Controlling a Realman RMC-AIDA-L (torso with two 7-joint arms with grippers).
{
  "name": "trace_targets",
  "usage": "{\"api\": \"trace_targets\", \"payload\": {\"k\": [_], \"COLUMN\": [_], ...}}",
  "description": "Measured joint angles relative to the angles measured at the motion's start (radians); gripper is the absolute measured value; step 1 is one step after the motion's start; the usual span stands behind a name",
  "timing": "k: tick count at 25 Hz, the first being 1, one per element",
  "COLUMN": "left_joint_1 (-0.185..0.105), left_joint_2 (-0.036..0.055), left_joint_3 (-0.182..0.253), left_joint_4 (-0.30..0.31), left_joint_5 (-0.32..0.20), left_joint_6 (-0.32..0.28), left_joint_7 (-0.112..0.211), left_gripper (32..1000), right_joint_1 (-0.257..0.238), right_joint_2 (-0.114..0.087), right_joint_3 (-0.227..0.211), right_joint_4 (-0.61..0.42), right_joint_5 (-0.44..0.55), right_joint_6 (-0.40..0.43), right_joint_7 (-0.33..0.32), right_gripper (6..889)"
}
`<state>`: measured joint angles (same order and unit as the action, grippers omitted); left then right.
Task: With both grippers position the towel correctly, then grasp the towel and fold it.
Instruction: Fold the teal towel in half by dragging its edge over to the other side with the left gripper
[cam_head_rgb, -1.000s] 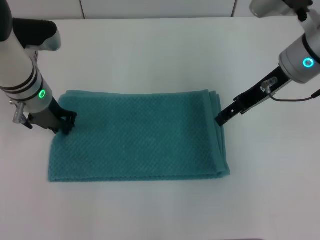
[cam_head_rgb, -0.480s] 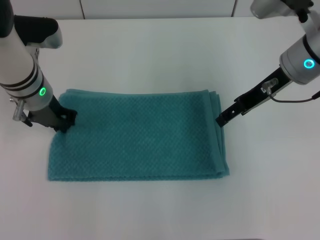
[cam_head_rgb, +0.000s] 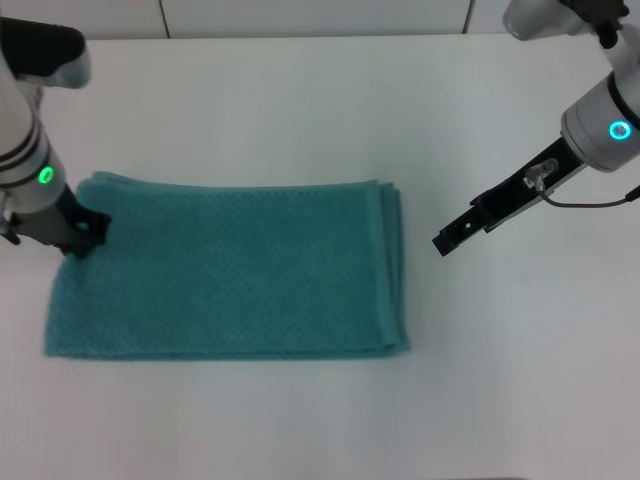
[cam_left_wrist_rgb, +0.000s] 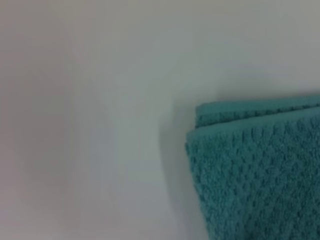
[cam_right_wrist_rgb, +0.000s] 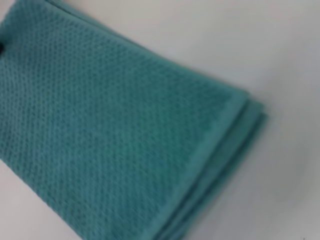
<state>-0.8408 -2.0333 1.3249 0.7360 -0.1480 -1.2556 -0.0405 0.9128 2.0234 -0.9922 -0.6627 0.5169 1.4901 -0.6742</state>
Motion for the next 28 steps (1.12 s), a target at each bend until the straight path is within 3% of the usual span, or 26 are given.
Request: {"api": "trace_targets", "payload": {"k": [5,8,14,19,21,24,28], "left_joint_1": [0.018,0.023,0.023,0.005,-0.006,-0.028,-0.036], "left_joint_2": [0.0012,0.0019,-0.0008,-0.0036,-0.0042,-0.0019,-0.0065], "left_joint_3": [-0.069,-0.107,-0.123,-0.124,-0.124,-0.136,-0.221], "left_joint_4": [0.028,0.028,0.028,0.034,0.037,0.046,0.128], "left_joint_5": [0.111,0.143,0.15,0.135,0.112,0.01,-0.196], "left_joint_6": [-0.034,-0.042,-0.043,-0.063,-0.074,-0.097,-0.189], "left_joint_7": [0.008,0.025,0.042,0.059,0.072,0.119,0.256], "left_gripper": [73,72,70,69,69,70,70], "right_joint_1": [0.0,0.0,0.0,0.0,0.0,0.0,0.0], "right_joint_2": [0.0,0.0,0.0,0.0,0.0,0.0,-0.001], "right_joint_3": [0.004,0.003,0.0,0.0,0.0,0.0,0.0], "right_joint_4": [0.0,0.001,0.002,0.001,0.0,0.0,0.001], "right_joint_5": [0.0,0.0,0.0,0.0,0.0,0.0,0.0], "right_joint_6": [-0.001,-0.005,-0.008,-0.008,-0.009,-0.01,-0.01], "right_joint_7": [0.0,-0.001,-0.001,-0.001,-0.001,-0.001,-0.002], "right_gripper": [862,862,861,862,862,863,862]}}
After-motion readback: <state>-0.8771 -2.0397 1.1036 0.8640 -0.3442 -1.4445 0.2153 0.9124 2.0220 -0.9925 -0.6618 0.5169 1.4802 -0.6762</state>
